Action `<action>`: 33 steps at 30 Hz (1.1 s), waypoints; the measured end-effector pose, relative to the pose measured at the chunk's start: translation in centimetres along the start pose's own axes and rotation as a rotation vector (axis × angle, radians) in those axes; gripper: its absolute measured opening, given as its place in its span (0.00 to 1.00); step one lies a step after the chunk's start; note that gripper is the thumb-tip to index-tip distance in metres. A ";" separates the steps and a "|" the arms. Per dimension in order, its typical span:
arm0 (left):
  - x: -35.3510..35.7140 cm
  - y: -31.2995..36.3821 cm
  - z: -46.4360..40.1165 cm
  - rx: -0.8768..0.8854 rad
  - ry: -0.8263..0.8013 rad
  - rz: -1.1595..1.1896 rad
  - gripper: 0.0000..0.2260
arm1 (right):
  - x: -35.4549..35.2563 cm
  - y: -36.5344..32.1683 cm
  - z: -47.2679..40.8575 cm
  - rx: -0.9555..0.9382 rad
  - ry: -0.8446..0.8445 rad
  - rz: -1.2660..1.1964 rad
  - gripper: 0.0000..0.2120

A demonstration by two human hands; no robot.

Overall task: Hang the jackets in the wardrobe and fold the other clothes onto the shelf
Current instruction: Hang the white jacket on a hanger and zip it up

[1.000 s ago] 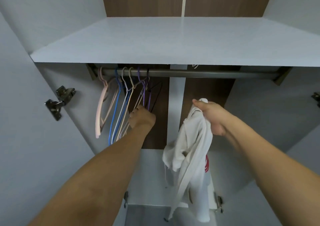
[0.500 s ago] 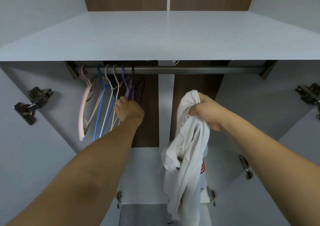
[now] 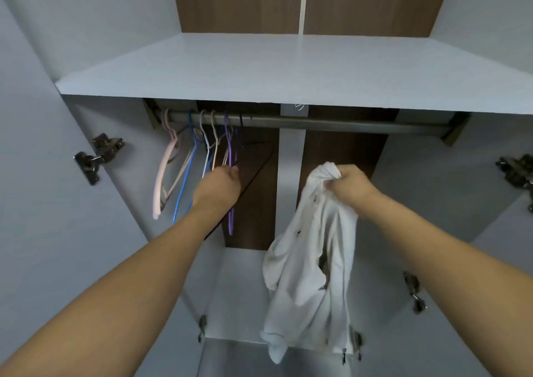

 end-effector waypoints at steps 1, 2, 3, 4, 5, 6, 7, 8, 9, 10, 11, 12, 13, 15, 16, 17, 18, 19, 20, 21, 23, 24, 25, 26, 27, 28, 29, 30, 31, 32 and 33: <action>-0.4 -0.4 1.7 0.003 -0.031 -0.055 0.18 | 0.4 0.8 -0.2 0.113 -0.022 -0.208 0.06; -0.7 -1.0 3.5 0.002 -0.059 -0.088 0.18 | 0.7 1.4 -0.2 0.211 -0.055 -0.345 0.10; -1.1 -1.5 5.5 0.005 -0.082 -0.104 0.18 | 0.8 2.0 -0.2 0.287 -0.084 -0.413 0.13; -1.6 -2.0 7.5 0.009 -0.095 -0.106 0.19 | 0.7 2.4 -0.1 0.346 -0.104 -0.448 0.16; -2.3 -2.4 9.5 0.009 -0.103 -0.097 0.19 | 0.7 2.7 0.1 0.385 -0.125 -0.465 0.18; -3.1 -2.8 11.4 0.001 -0.113 -0.084 0.20 | 0.6 3.0 0.2 0.408 -0.138 -0.470 0.20; -4.0 -3.1 13.2 -0.015 -0.131 -0.066 0.20 | 0.6 3.4 0.2 0.416 -0.143 -0.453 0.22; -4.8 -3.3 14.9 -0.031 -0.153 -0.050 0.21 | 0.5 3.7 0.3 0.420 -0.142 -0.427 0.24; -5.7 -3.4 16.3 -0.044 -0.176 -0.039 0.21 | 0.5 3.9 0.4 0.420 -0.135 -0.403 0.24; -6.6 -3.4 17.6 -0.048 -0.196 -0.037 0.22 | 0.5 3.8 0.6 0.419 -0.123 -0.379 0.23; -7.5 -3.3 18.8 -0.043 -0.211 -0.043 0.22 | 0.6 3.5 0.6 0.410 -0.099 -0.355 0.20; -8.3 -3.1 20.0 -0.034 -0.220 -0.048 0.22 | 0.5 3.0 0.8 0.398 -0.062 -0.327 0.17; -9.1 -2.8 20.9 -0.029 -0.227 -0.046 0.22 | 0.4 2.3 1.0 0.380 -0.025 -0.302 0.17; -10.4 -2.5 22.3 -0.030 -0.251 -0.030 0.22 | 0.2 0.8 1.4 0.341 0.012 -0.268 0.23; -10.9 -2.3 22.9 -0.029 -0.264 -0.029 0.22 | 0.2 0.2 1.5 0.326 0.009 -0.254 0.25; -11.3 -2.2 23.3 -0.023 -0.273 -0.037 0.22 | 0.2 -0.2 1.6 0.317 0.002 -0.248 0.25; -11.6 -2.0 23.7 -0.015 -0.276 -0.049 0.22 | 0.2 -0.5 1.7 0.306 0.001 -0.257 0.24; -11.9 -1.8 24.0 -0.006 -0.275 -0.066 0.22 | 0.0 -0.8 1.8 0.298 0.007 -0.275 0.23; -12.1 -1.7 24.3 0.002 -0.272 -0.086 0.22 | -0.3 -0.9 1.9 0.290 0.009 -0.287 0.22; -12.2 -1.5 24.5 0.009 -0.268 -0.104 0.22 | -0.5 -1.0 2.0 0.279 -0.004 -0.289 0.21; -12.1 -1.1 24.9 0.018 -0.263 -0.123 0.21 | -1.0 -1.2 2.4 0.241 -0.058 -0.286 0.22; -12.0 -0.8 25.1 0.020 -0.264 -0.123 0.21 | -1.3 -1.4 2.6 0.220 -0.077 -0.287 0.23; -11.9 -0.5 25.2 0.022 -0.264 -0.122 0.21 | -1.8 -1.5 2.8 0.205 -0.087 -0.288 0.24; -11.8 -0.2 25.4 0.026 -0.261 -0.130 0.21 | -2.4 -1.6 3.0 0.193 -0.088 -0.288 0.24; -11.7 0.2 25.5 0.034 -0.254 -0.147 0.20 | -3.0 -1.6 3.3 0.186 -0.088 -0.287 0.23; -11.7 0.5 25.7 0.045 -0.243 -0.168 0.20 | -3.6 -1.6 3.5 0.181 -0.092 -0.290 0.22; -11.8 0.8 25.8 0.058 -0.230 -0.188 0.20 | -4.1 -1.4 3.6 0.180 -0.096 -0.295 0.22; -12.0 1.2 26.0 0.073 -0.217 -0.206 0.20 | -4.7 -1.2 3.7 0.183 -0.095 -0.298 0.23; -12.3 1.5 26.1 0.087 -0.206 -0.223 0.20 | -5.3 -0.9 3.7 0.188 -0.089 -0.306 0.24; -12.7 1.9 26.2 0.099 -0.196 -0.238 0.20 | -5.8 -0.6 3.7 0.194 -0.084 -0.317 0.25; -12.9 2.3 26.2 0.109 -0.189 -0.257 0.20 | -6.1 -0.3 3.8 0.200 -0.079 -0.327 0.25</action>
Point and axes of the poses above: each hand's wrist, its own z-axis away from the middle knuckle, its own x-axis out of the palm, y = z × x, the point moved 7 cm from there along -z, towards the middle knuckle, and after that the axes turned 13 degrees about -x, right-handed, at the moved point
